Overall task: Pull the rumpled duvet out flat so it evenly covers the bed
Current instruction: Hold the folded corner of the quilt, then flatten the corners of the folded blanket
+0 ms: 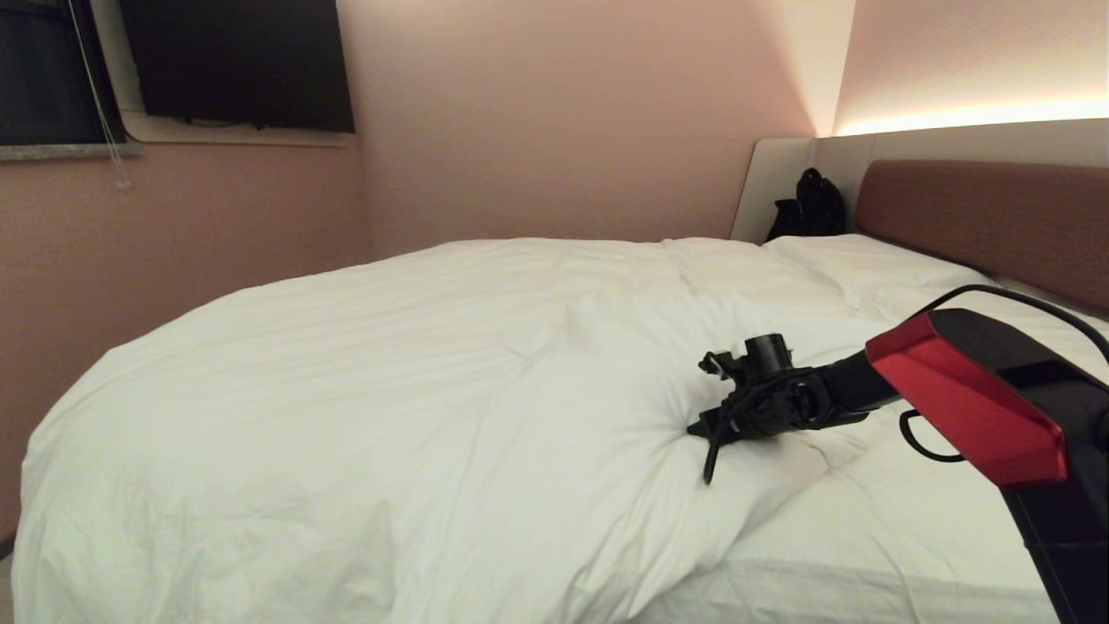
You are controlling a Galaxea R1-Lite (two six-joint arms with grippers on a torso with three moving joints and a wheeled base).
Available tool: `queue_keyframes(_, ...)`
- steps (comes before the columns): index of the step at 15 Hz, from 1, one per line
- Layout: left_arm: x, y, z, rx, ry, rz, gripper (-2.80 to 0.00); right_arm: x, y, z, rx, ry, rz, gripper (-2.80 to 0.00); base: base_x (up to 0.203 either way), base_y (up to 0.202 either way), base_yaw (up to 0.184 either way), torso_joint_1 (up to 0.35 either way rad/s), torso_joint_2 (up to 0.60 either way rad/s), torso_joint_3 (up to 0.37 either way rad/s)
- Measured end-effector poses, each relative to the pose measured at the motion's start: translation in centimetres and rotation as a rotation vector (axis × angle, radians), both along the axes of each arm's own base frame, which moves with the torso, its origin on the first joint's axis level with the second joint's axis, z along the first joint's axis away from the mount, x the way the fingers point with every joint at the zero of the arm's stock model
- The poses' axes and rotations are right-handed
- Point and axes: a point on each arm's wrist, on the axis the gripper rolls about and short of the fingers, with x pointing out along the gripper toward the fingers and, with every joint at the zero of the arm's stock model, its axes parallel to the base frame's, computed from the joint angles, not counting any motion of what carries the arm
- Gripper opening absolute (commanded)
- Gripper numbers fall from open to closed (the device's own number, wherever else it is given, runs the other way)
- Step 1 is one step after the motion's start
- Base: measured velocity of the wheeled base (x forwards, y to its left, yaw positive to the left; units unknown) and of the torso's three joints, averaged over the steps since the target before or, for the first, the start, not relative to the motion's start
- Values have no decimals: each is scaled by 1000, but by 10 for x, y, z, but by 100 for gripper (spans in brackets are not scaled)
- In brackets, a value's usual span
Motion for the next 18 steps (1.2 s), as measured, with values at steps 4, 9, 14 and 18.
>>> queue_keyframes(4,0,0,0,0,0,0,-280,-9,-7,18,7,-10,-18,-280,0,0,0,0,0,0)
queue_keyframes(9,0,0,0,0,0,0,-280,-25,-13,53,20,-47,-26,-280,0,0,0,0,0,0)
queue_keyframes(14,0,0,0,0,0,0,-280,-49,-24,89,47,-85,-58,-280,0,0,0,0,0,0)
queue_keyframes(18,0,0,0,0,0,0,-280,-78,-28,116,59,-111,-50,-280,0,0,0,0,0,0)
